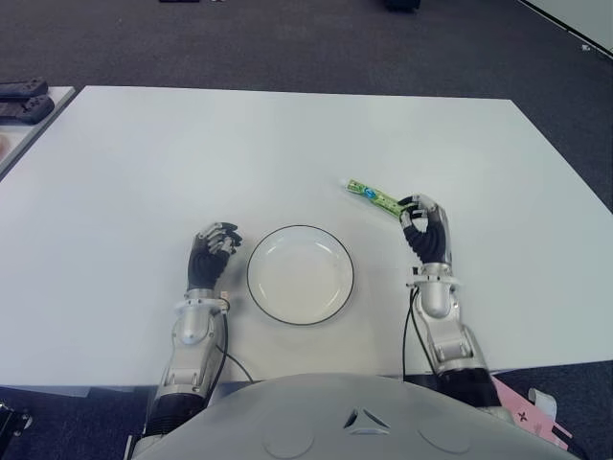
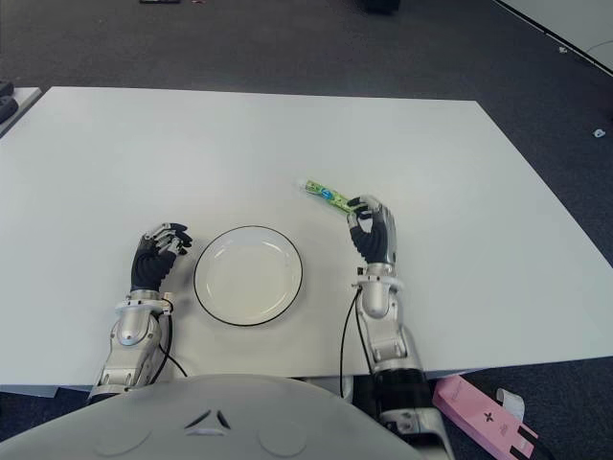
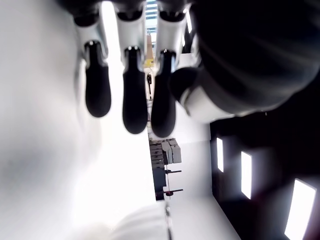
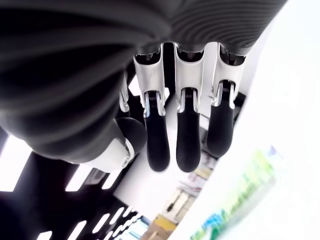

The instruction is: Put the toothpaste on the table into the plate.

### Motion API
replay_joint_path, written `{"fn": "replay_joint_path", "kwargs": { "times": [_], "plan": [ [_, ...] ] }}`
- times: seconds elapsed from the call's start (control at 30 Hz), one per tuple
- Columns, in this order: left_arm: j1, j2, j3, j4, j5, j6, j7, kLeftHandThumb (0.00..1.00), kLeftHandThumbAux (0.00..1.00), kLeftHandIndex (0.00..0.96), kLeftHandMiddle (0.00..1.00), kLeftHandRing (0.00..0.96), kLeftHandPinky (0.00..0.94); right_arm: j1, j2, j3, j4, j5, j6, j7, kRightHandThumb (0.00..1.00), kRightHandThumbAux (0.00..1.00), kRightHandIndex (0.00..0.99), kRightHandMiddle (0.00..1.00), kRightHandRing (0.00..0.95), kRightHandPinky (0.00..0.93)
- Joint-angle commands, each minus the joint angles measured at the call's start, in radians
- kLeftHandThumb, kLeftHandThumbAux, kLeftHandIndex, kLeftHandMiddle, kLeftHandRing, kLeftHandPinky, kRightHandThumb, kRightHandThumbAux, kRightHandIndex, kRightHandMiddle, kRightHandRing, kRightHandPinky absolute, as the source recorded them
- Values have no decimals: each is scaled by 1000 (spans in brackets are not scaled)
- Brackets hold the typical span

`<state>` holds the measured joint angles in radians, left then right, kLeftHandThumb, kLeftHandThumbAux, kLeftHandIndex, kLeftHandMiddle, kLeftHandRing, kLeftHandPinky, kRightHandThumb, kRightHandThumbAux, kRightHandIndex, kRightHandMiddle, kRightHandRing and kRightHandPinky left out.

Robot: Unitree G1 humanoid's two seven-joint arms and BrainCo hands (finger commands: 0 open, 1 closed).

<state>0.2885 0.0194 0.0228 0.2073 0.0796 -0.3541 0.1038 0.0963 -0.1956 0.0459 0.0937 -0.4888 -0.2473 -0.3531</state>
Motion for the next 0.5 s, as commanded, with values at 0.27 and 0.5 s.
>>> {"fn": "replay_joint_path", "kwargs": {
  "times": [0.27,0.5],
  "plan": [
    [9,-12,-1,36,12,26,19,704,722,430,532,534,528,-234,-162,40,253,-71,4,78,524,651,189,157,168,165],
    [8,-13,-1,45,17,24,27,704,722,430,536,540,537,-362,-215,114,382,-121,0,119,556,563,70,50,59,89]
  ]
}}
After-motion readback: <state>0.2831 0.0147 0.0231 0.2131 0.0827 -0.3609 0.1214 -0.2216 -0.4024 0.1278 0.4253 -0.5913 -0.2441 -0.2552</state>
